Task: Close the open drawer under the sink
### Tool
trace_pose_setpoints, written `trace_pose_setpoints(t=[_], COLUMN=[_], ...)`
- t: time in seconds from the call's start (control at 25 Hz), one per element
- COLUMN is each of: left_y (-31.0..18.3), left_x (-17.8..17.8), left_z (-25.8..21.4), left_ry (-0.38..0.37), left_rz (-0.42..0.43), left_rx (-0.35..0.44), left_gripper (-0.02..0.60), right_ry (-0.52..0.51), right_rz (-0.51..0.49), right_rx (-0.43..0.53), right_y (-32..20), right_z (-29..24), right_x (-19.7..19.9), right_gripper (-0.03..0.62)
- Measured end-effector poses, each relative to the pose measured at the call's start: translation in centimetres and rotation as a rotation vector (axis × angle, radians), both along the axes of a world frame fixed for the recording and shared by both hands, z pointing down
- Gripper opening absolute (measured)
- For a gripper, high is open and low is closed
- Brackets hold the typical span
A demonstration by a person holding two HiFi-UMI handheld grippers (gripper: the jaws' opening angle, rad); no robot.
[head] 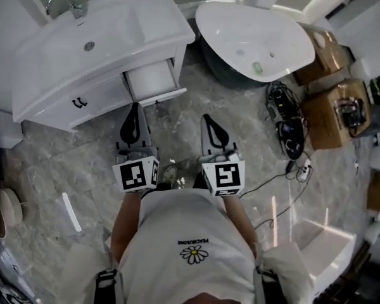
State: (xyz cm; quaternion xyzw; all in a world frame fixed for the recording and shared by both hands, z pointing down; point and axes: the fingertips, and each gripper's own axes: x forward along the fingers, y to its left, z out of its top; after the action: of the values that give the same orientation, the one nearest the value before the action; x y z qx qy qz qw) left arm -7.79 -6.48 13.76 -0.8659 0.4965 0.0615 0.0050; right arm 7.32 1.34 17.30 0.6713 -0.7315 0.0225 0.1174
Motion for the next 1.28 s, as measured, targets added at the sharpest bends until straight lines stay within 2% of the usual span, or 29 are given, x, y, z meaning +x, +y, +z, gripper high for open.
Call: trace_pose_setpoints(t=[0.12,0.32,0.52,0.72,0.92,1.28], left_y=[-0.3,0.5,2.3,4.3,5.6,4.9], left_x=[-1.0,-1.1,0.5,3.5,5.2,4.0], left_z=[0.5,0.2,0.8,0.1,0.0,-1.1], left_ry=[-0.022,-0.031,-0.041,-0.067,-0.075,-0.086], left_rz=[-0.127,-0.328,-0.456,-0.502,-0.497,-0.439], left_rx=[-0.021,-0.034,-0.036,-0.04,-0.04,-0.014], left_gripper=[0.02,0.021,0.02,0.02,0.02,0.02], right_ry=[-0.024,-0.067,-0.084,-0.097,-0.11,-0.122], right_rz=[-0.097,-0.221,-0.327,-0.372,-0.38,-0.315], right_rx=[0.021,0.053,0.06,0.048,0.047,0.102], right_y=[-2.6,-5.0,-5.6,-4.8,-3.8,-3.5], right_z=[-0.3,-1.4,-1.0,-0.5,-0.1,-1.5], right_x=[-0.3,1.5,4.4,7.4,8.6,7.1], right_gripper=[0.029,0.029,0.029,0.029,0.029,0.029])
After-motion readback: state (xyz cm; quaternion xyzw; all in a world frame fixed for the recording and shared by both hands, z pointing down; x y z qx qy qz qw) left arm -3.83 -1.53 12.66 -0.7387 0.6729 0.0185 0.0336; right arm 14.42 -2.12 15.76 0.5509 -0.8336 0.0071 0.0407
